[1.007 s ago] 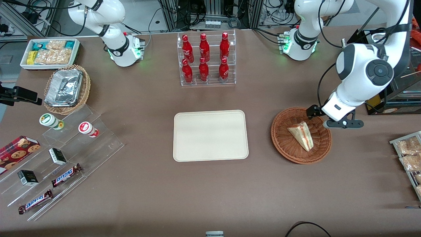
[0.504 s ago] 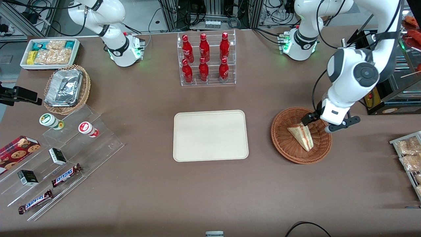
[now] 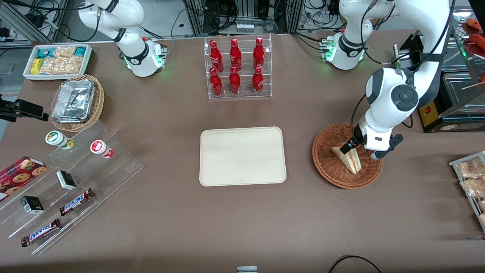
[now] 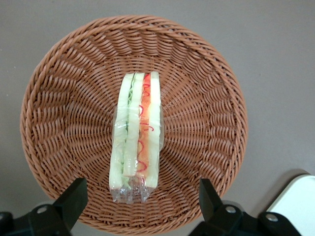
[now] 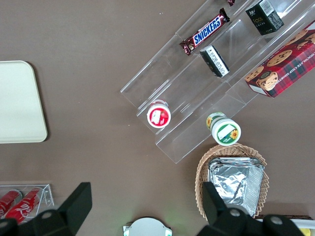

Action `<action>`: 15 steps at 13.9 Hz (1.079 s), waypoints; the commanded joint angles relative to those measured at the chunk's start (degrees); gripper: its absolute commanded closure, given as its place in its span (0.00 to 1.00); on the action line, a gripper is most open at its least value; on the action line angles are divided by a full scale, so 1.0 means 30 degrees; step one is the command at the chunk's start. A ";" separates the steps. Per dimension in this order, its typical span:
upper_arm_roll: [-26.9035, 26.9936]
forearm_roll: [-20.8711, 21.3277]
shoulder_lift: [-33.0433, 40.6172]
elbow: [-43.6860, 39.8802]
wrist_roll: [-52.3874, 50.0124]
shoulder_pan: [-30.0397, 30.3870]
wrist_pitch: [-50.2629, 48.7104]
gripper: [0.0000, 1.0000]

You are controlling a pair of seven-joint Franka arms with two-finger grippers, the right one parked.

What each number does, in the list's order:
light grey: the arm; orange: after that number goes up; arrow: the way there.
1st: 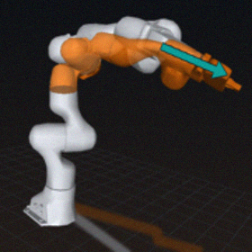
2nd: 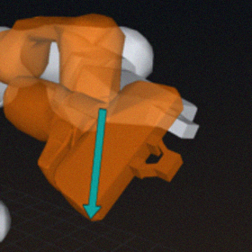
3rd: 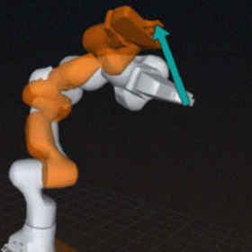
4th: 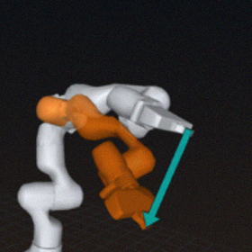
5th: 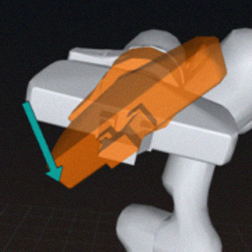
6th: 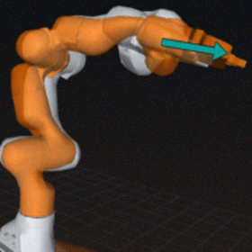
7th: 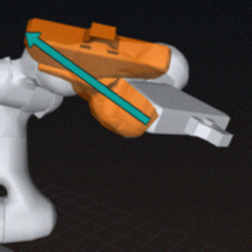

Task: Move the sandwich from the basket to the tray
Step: 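Lower the open left gripper onto the sandwich and close on it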

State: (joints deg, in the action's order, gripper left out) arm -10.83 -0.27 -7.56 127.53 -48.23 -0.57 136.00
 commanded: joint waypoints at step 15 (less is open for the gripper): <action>0.0182 0.1232 -0.2313 -0.0381 -0.0360 0.0102 0.1367 1.00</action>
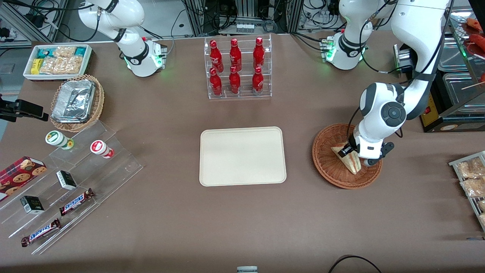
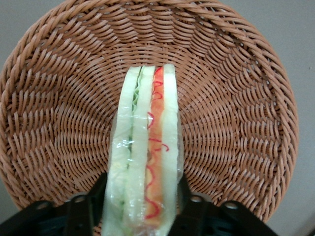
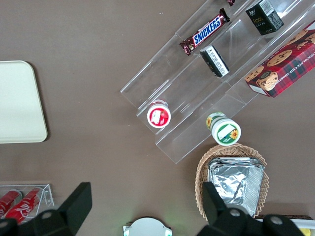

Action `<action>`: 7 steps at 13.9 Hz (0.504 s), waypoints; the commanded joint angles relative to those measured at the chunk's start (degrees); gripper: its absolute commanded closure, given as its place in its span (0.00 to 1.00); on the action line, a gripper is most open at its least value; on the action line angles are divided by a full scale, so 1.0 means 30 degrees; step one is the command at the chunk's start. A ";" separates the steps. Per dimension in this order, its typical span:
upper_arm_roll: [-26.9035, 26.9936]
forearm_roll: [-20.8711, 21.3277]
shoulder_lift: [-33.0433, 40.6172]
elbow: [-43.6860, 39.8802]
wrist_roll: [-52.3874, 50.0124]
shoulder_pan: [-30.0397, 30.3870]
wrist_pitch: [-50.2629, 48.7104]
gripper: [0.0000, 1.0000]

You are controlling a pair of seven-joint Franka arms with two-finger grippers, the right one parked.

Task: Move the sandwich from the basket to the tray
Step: 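Lower the open left gripper onto the sandwich and close on it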

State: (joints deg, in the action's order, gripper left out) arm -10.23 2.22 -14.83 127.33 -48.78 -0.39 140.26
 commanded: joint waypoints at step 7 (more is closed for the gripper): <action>-0.0222 0.0284 0.0051 -0.6080 0.0991 -0.0394 -0.7429 1.00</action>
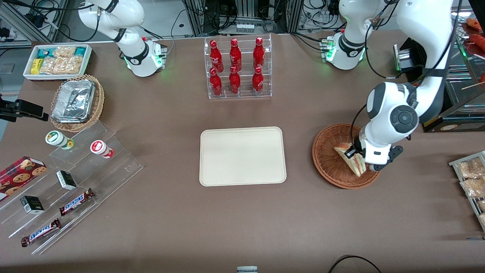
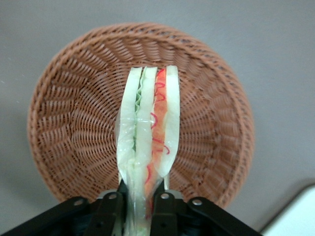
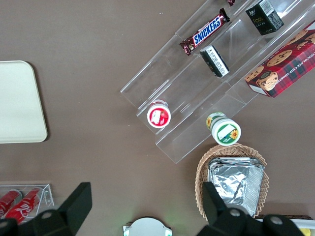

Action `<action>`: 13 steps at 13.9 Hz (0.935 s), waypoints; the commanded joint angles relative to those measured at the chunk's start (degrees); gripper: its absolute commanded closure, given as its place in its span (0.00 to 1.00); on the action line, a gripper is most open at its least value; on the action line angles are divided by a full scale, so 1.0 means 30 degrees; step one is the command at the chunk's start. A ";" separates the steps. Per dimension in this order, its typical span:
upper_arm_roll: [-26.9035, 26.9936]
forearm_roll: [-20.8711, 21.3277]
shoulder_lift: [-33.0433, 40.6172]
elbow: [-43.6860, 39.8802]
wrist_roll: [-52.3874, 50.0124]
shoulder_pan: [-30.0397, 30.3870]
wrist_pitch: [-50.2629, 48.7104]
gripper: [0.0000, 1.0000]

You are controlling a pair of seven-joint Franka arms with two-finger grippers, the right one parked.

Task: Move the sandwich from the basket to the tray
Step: 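Lift the sandwich and carry it with the left gripper over the tray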

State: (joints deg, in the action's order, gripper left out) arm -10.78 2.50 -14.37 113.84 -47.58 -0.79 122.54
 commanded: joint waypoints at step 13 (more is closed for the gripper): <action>-0.0038 -0.0042 -0.5722 -0.8322 -0.0774 -0.7408 -0.3172 1.00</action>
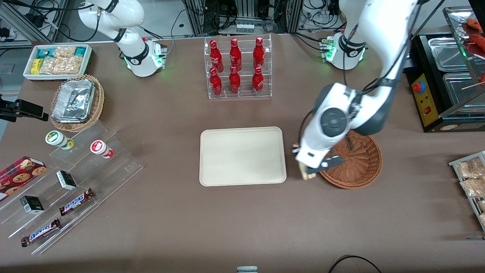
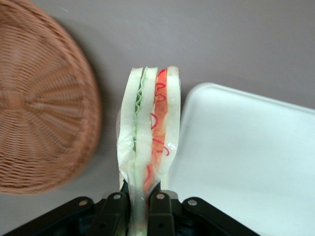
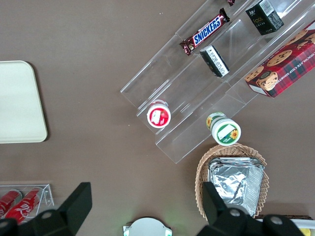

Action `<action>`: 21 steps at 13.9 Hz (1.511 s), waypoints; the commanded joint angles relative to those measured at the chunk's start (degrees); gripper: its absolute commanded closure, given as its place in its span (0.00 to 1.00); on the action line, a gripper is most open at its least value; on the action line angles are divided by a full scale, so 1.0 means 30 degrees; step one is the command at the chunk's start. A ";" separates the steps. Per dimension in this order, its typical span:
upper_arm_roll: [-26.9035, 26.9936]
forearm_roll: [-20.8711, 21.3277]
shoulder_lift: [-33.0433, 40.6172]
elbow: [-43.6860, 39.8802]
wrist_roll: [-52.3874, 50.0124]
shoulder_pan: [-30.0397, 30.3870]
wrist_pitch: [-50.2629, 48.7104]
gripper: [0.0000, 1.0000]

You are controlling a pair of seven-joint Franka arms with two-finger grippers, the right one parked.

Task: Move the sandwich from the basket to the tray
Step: 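Lift the sandwich and carry it with the left gripper over the tray, then lower the sandwich onto the tray and open the left gripper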

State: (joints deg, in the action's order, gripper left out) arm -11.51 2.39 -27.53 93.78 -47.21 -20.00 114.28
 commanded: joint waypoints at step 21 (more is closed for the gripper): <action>-0.0295 -0.1236 -0.6847 -0.6183 -0.4155 -0.4994 0.2601 1.00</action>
State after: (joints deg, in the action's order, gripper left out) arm -12.46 -0.61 -46.60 77.32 -58.09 -34.44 122.16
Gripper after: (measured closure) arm 0.850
